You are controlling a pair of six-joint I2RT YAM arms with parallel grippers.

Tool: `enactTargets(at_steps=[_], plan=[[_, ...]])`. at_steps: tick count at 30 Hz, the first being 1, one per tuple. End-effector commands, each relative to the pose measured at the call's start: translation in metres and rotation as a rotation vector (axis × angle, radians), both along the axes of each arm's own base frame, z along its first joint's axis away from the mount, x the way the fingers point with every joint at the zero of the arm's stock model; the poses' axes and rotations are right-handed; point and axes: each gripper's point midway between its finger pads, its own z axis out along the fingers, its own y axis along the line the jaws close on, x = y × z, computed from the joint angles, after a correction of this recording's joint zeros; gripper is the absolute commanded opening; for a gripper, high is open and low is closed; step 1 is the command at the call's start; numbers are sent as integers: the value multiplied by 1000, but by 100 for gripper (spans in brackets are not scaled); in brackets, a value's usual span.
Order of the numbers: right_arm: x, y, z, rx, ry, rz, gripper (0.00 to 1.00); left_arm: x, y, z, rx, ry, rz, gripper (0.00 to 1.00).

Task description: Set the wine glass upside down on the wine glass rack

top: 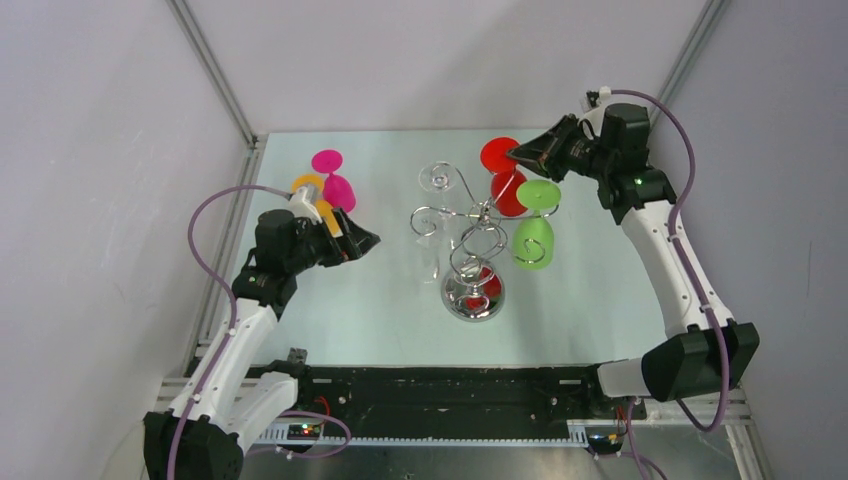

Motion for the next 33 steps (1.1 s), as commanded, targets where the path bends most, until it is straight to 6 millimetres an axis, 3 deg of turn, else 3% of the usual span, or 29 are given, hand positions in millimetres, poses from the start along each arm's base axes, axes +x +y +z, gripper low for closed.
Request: enactTargets(at_steps=[1,13,33], plan=[[7,3,16,-13,-67,25,2,4,2,3,5,-29,1,98],[16,18,19,-54,-102,81,15,4,2,3,2,-26,0,98],[26,7,36,-79,-172,30,42,4,2,3,2,-26,-1,98]])
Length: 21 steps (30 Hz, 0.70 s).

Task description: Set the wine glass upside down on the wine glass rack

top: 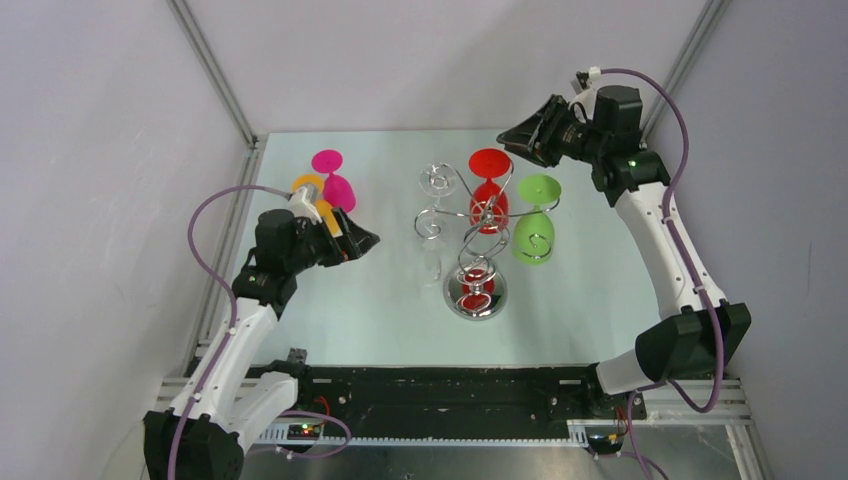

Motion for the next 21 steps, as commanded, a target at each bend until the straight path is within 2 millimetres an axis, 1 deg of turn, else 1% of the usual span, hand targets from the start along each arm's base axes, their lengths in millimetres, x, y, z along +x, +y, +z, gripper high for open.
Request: enactTargets(at_steps=[1,5,9,11,14,18,19,20,21], plan=[[6,-6,31,2,-111,-23,43,3,1,4,1,-31,-5,98],[10,-12,34,-6,-124,-55,43,3,2,4,2,-31,-3,98],[15,-21,33,-21,-125,-102,43,3,2,4,4,-29,0,98],[16,-27,32,-42,-127,-138,43,4,3,3,8,-30,4,98],[17,-41,26,-84,-121,-207,43,6,6,4,18,-38,23,98],[5,-61,19,-74,-111,-236,43,10,15,7,45,-62,74,98],[0,-72,15,-71,-103,-260,43,12,19,7,56,-66,96,98],[-9,-76,21,-60,-119,-261,43,13,20,8,59,-70,107,98],[-11,-85,10,-64,-97,-282,43,14,23,9,67,-73,127,98]])
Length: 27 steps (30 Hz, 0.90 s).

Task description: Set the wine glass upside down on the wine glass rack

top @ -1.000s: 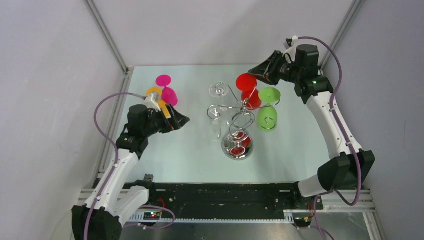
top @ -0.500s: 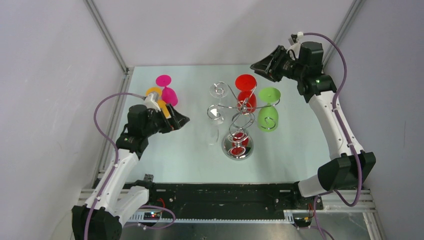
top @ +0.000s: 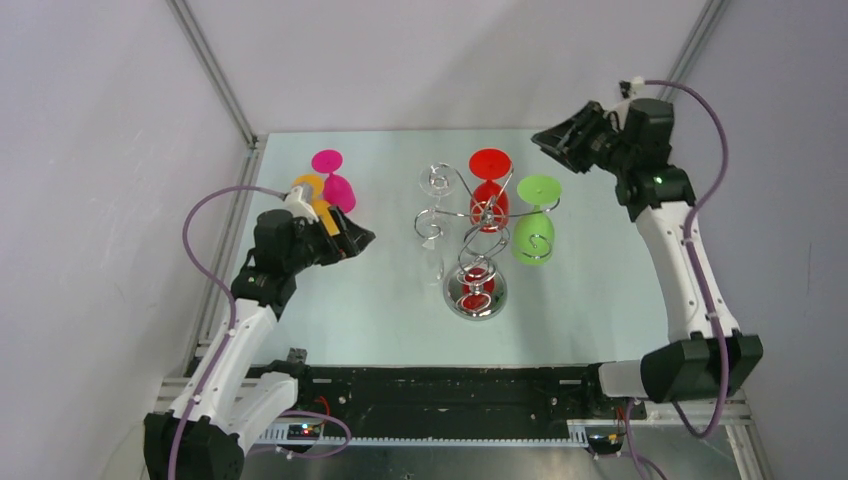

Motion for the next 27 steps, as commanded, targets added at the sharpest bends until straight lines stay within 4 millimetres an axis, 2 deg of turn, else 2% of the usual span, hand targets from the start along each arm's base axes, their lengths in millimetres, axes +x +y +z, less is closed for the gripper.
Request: enactTargets(at_steps=[1,2,3,4,7,12,15,16,20,24,27], plan=[[-28,-43,18,-5,-78,-89,42,10,16,13,44,-70,87,98],[-32,-48,9,-12,-53,-100,42,12,20,15,49,-76,108,98],[-39,-58,12,-31,-70,-123,42,14,23,20,51,-86,130,98],[-44,-63,6,-52,-53,-132,42,15,24,23,52,-92,142,98],[-65,-81,9,-98,-72,-187,42,20,40,44,69,-138,239,98],[-96,-91,7,-186,-82,-219,43,24,75,76,107,-192,420,100],[-112,-91,6,-214,-92,-222,43,29,100,75,-14,-142,542,100],[-118,-91,6,-219,-97,-223,43,32,102,74,-72,-127,558,100],[-127,-86,5,-204,-101,-201,44,37,137,72,-175,-116,704,100],[-133,-82,7,-197,-108,-183,44,44,154,69,-245,-130,758,100],[-138,-81,8,-198,-118,-178,44,53,154,64,-308,-136,749,97]])
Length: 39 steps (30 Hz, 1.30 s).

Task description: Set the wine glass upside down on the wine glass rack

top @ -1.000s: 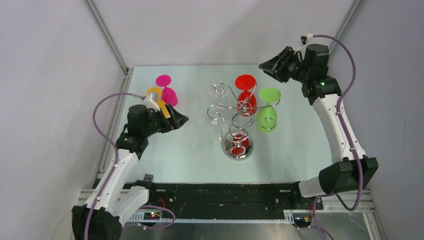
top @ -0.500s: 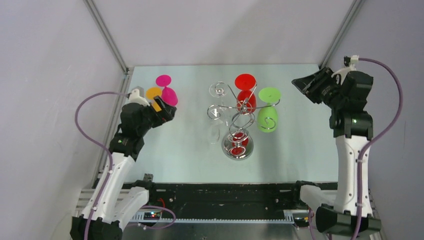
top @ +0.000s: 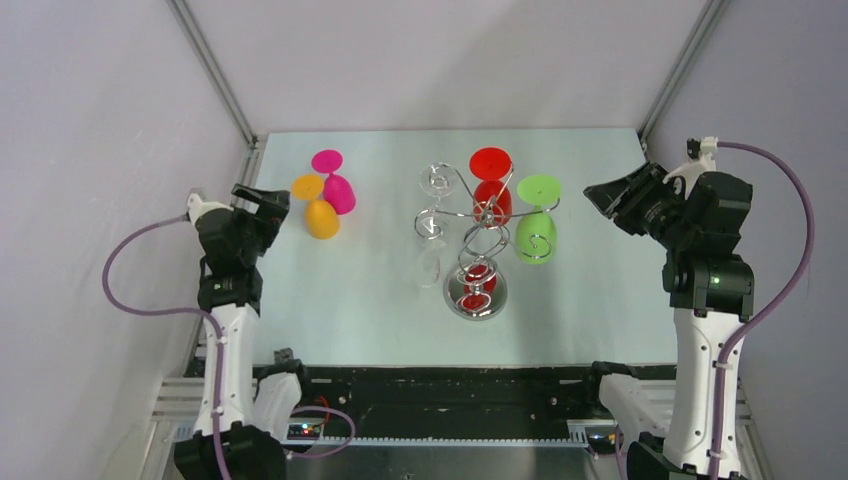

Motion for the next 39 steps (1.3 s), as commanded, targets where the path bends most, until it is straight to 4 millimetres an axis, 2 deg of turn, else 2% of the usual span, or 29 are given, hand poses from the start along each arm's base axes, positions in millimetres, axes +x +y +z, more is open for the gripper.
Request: enactTargets(at_steps=[1,6,8,14,19,21,32,39], plan=[[-10,3,5,-17,-30,22,44,20,2,4,-134,-106,1,94],[-18,3,8,-28,-49,21,44,43,4,-20,-214,-101,1,87],[-20,2,9,-31,-58,20,45,51,2,-22,-232,-111,-15,87],[-26,2,9,-35,-57,16,45,65,7,-40,-234,-85,-6,84],[-28,0,6,-46,-55,9,45,80,8,-52,-274,-86,-8,78],[-29,0,5,-50,-57,7,45,86,9,-64,-301,-67,-6,77],[-25,-2,1,-47,-40,5,46,106,11,-76,-354,-100,-7,67],[-24,-4,-3,-54,-33,3,46,115,10,-87,-387,-104,-13,52]])
